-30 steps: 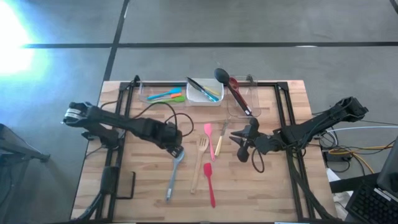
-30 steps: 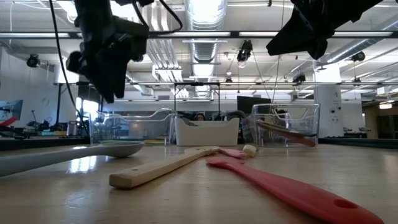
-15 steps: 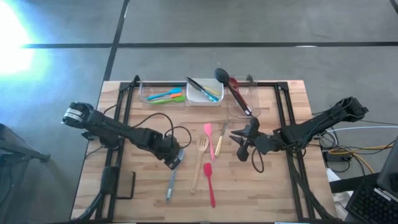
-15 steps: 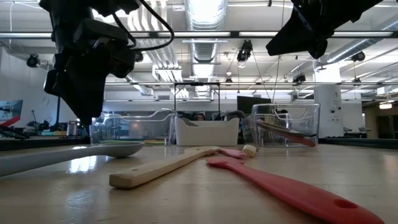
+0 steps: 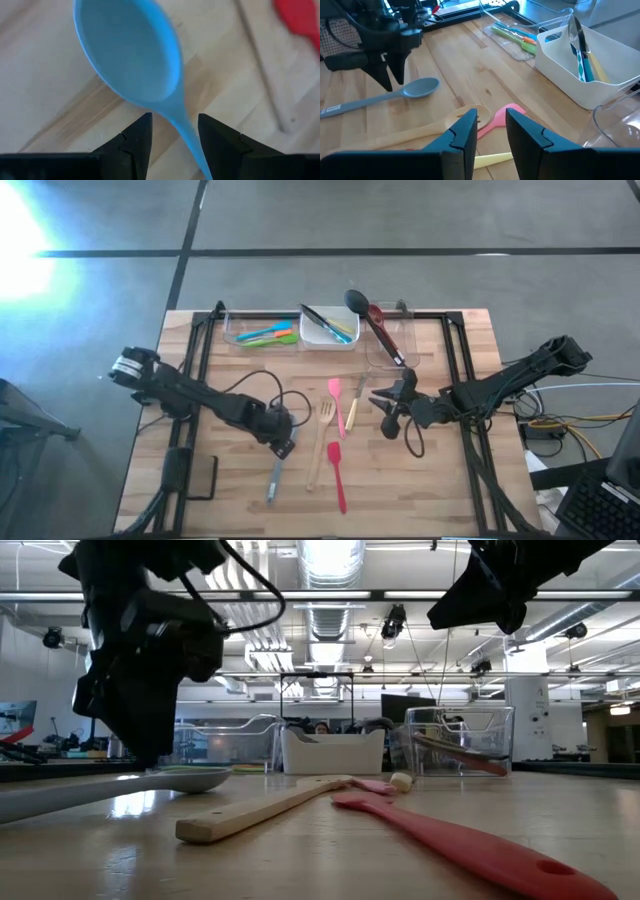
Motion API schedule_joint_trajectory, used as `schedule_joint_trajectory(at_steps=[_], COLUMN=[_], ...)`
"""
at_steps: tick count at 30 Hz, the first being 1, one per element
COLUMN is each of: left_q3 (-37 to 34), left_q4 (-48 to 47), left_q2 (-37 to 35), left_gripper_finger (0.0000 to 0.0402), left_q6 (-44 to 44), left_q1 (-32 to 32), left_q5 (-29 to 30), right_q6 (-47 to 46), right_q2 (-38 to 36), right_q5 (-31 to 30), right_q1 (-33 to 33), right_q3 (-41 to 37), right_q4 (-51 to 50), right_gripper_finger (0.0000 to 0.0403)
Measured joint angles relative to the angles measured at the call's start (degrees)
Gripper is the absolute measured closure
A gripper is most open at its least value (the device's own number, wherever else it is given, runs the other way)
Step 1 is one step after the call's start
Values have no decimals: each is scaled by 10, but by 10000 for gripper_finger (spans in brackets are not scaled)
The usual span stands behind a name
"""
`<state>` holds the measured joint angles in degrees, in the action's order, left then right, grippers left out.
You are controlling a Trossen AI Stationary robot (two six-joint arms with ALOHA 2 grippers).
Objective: Pick & Place Kitchen Items
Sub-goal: Put the gray ladle into the right transparent bin
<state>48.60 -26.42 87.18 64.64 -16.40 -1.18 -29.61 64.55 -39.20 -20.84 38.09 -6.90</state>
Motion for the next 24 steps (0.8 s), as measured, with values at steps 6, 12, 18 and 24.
schedule_joint_trajectory(at_steps=[6,12,18,24], left_q3=[2,2,5,3], left_q4=[10,43,37,33], left_q2=[39,71,83,110], left_gripper_finger=[241,241,241,241], left_q6=[4,-4,-5,8], left_q1=[-2,-3,-4,-5], left_q5=[-30,-43,-27,13], right_q6=[0,0,0,0], right_q2=[0,0,0,0], right_q5=[0,0,0,0], right_q1=[0,0,0,0], right_q3=[0,0,0,0], right_q4=[0,-1,-1,0], right_gripper_finger=[303,308,307,302])
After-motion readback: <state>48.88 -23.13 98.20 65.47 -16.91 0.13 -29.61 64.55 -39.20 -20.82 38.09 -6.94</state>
